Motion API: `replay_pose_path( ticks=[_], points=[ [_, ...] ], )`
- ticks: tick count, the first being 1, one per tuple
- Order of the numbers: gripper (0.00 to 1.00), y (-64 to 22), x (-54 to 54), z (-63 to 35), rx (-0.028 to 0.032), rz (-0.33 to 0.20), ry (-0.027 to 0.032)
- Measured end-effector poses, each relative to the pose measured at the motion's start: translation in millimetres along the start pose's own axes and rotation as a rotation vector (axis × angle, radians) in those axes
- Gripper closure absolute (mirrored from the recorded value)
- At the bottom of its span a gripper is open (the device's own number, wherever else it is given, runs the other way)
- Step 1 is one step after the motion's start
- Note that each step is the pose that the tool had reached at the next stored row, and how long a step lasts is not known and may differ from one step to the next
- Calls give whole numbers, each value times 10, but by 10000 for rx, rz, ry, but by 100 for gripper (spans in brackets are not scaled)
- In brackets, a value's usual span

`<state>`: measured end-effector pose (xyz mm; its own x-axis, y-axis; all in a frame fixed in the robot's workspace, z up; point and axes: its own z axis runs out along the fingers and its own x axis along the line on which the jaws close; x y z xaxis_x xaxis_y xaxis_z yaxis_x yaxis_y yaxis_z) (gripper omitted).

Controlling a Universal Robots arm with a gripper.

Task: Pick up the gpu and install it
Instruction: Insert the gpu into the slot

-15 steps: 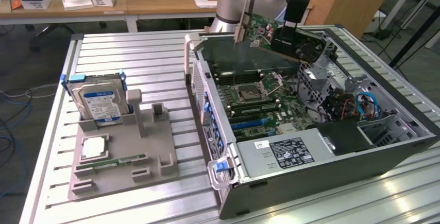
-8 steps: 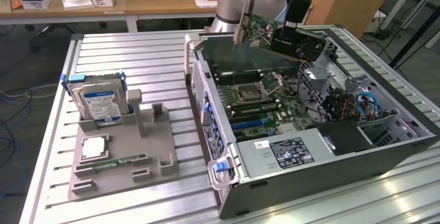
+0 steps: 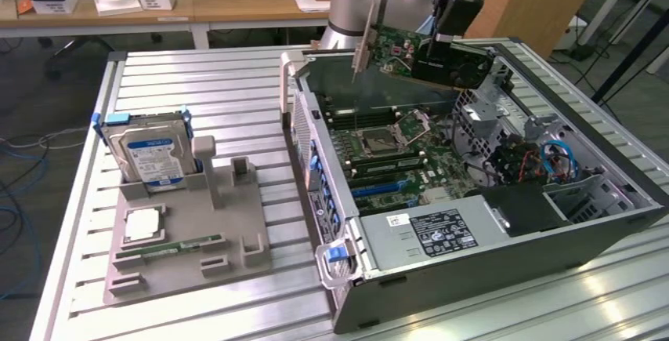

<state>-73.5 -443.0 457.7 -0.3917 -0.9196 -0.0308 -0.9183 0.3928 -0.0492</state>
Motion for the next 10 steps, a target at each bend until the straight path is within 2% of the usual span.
replay_pose_path(
  ticks=[10],
  points=[
    [74,0,0,3,-22,-730,-36]
  ],
)
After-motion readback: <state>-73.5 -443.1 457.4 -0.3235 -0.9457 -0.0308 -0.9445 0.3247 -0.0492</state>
